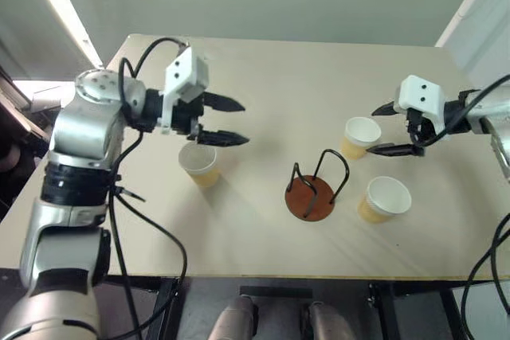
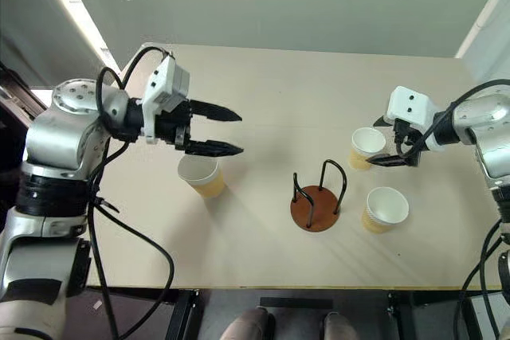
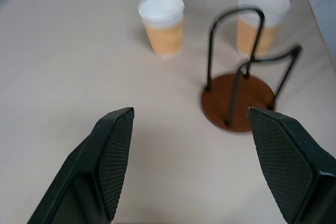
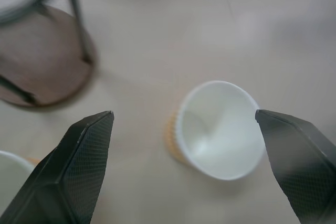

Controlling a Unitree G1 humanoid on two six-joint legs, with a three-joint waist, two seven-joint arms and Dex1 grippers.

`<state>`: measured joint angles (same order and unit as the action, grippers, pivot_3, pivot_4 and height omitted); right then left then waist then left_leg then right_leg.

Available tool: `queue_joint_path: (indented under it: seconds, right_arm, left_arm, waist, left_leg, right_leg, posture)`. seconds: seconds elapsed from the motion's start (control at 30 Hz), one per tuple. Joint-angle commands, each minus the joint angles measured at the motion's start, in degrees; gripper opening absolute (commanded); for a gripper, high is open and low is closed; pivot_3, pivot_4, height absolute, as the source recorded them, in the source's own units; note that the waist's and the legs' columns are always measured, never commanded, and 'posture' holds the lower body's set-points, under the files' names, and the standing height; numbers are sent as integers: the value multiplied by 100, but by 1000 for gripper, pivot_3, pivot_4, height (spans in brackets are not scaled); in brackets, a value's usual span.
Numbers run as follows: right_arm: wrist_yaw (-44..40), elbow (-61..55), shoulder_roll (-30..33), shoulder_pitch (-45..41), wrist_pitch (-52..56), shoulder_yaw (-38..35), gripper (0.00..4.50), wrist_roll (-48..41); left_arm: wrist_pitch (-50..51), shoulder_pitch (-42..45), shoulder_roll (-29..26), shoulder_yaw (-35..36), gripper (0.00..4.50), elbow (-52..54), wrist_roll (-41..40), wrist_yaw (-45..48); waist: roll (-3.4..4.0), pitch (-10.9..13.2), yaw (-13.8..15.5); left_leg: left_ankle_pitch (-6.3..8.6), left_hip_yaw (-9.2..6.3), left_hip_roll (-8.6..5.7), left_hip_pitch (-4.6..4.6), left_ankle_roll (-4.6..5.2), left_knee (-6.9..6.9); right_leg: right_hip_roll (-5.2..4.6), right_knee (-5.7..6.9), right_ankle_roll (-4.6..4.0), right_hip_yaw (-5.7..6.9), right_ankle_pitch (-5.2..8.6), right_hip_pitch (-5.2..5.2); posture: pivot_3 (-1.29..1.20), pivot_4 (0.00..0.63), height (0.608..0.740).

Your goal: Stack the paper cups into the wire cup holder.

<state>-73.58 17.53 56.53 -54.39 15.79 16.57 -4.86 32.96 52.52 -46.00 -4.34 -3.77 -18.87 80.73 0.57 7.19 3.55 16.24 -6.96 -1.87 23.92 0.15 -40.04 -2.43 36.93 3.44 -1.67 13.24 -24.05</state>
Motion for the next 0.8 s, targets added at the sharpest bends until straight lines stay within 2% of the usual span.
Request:
queue_joint_path:
  seconds: [0.03, 0.5, 0.6, 0.8]
  right_arm:
    - [-120, 500, -128, -279, -478, 47, 4500, 383]
    - [-526, 1687, -714, -720, -1303, 228, 4500, 1179]
    - [-517, 1957, -860, -826, -1455, 280, 3880, 1367]
    - [-538, 2303, -1059, -911, -1666, 296, 1722, 1591]
  left_arm:
    - [68, 15, -190, 121, 3659, 375, -143, -29]
    - [82, -209, -425, 60, 3659, 628, -152, -224]
    - [54, -217, -445, 42, 3718, 602, -147, -246]
    - [-31, -256, -457, -7, 3718, 537, -108, -259]
  waist:
    - [0, 0, 6]
    - [1, 0, -12]
    - [1, 0, -15]
    - [1, 1, -4]
  left_leg:
    - [0, -1, 0, 0, 0, -1]
    - [0, 0, 0, 0, -3, 11]
    - [0, 0, 0, 0, -5, 11]
    - [1, -1, 0, 1, -6, 12]
  right_leg:
    - [0, 0, -1, 1, 0, 1]
    - [-2, 3, -5, 1, 0, 1]
    - [-2, 3, -6, 1, 0, 1]
    - [-2, 2, -7, 1, 0, 1]
  posture:
    - [0, 150, 740]
    - [0, 150, 740]
    - [0, 150, 740]
    - [0, 150, 740]
